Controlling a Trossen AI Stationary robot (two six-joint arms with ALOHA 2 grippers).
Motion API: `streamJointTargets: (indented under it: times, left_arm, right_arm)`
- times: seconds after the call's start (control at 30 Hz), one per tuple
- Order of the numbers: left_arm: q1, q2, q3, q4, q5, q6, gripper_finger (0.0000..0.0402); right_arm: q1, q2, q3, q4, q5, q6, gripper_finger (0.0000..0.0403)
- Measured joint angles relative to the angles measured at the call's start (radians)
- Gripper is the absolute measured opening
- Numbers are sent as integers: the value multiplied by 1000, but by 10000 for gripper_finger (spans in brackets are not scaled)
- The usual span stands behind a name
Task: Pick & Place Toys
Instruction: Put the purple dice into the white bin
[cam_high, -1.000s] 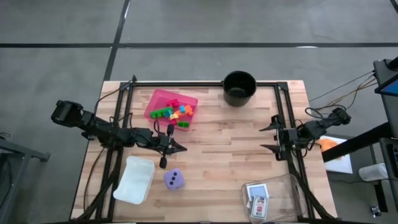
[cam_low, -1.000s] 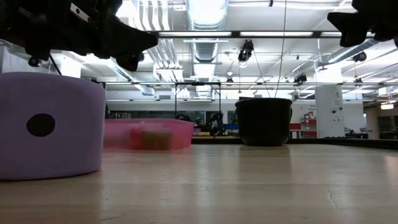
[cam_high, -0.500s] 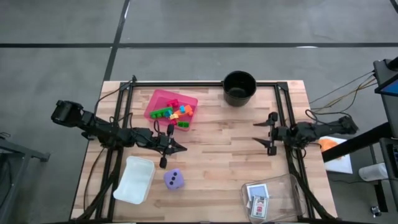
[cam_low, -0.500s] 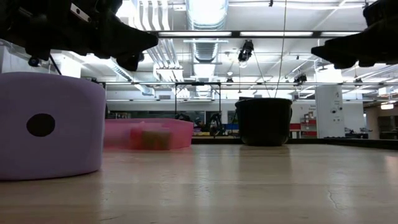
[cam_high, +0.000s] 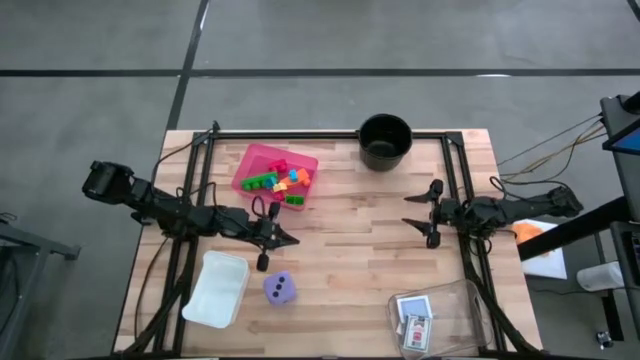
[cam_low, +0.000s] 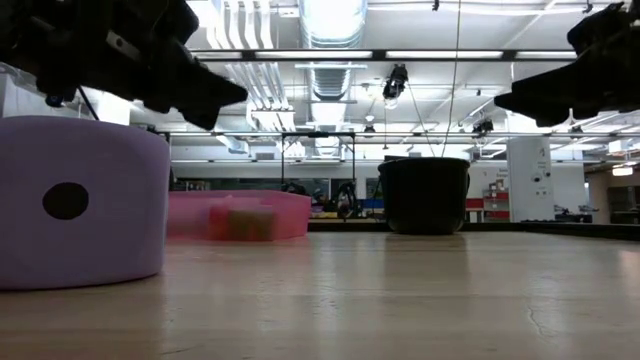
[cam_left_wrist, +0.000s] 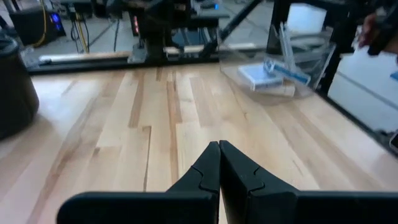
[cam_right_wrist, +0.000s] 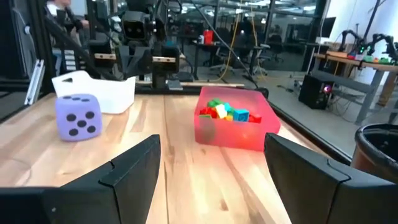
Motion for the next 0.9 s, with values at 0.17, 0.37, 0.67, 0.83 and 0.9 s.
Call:
streamJointTargets:
  times: [0.17,0.37,0.67,0.83,0.9]
  left_arm:
    - [0,0,0,-68,0,1,6]
    - [2,0,0,-103,-8,-84,6]
    - [4,0,1,-110,-11,-183,6]
    - [7,0,1,-122,-8,-289,8]
    - [7,0,1,-130,18,-310,19]
  right_arm:
    - [0,33,0,-1,0,0,285]
    - [0,63,0,-1,2,-1,285]
    - [0,97,16,-13,4,-1,285]
    - [0,101,18,-10,4,-1,285]
    - [0,101,19,-6,4,-1,285]
